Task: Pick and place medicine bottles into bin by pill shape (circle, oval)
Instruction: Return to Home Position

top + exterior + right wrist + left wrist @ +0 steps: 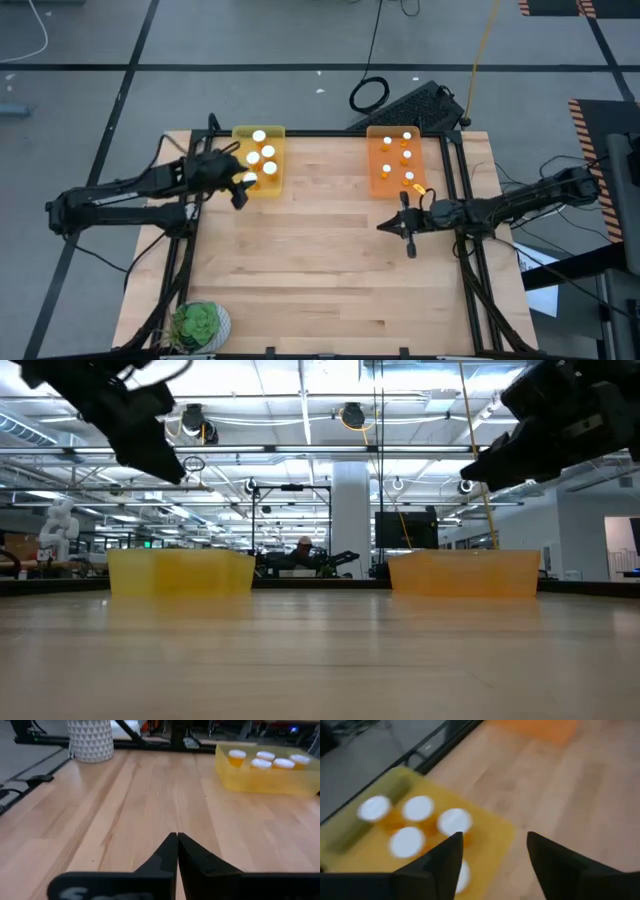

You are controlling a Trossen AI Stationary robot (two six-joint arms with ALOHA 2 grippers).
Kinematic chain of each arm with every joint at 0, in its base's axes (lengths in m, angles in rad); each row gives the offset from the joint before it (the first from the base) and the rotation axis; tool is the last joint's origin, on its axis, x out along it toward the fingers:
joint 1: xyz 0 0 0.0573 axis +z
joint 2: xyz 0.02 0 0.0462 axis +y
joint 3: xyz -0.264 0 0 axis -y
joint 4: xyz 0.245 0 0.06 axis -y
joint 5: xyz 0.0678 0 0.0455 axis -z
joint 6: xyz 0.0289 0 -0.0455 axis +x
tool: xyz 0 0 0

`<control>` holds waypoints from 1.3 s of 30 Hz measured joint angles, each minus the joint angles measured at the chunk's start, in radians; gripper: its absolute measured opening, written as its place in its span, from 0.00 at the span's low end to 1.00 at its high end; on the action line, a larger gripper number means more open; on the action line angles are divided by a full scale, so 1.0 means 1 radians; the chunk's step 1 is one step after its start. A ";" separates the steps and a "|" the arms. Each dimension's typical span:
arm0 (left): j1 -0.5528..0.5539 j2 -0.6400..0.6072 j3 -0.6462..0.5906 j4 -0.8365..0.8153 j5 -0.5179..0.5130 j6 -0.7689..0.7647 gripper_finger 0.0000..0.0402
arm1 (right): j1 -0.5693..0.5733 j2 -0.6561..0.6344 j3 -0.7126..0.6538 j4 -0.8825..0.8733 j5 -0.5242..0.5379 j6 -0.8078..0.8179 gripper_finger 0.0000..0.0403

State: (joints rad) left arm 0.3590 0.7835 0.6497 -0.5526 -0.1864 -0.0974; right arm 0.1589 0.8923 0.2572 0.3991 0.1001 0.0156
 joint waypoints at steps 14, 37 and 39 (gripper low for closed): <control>-0.377 -0.238 -0.315 0.483 -0.098 0.006 0.23 | 0.000 -0.359 -0.219 0.024 0.001 -0.070 0.00; -0.541 -0.404 -0.638 0.864 -0.051 0.084 0.01 | 0.000 -0.688 -0.224 -0.153 0.003 -0.267 0.00; -0.541 -0.430 -0.640 0.856 -0.050 0.096 0.01 | 0.000 -0.709 -0.225 -0.165 0.003 -0.267 0.00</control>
State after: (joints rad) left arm -0.1818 0.3539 0.0097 0.3032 -0.2363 -0.0016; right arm 0.1589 0.1832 0.0326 0.2337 0.1028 -0.2516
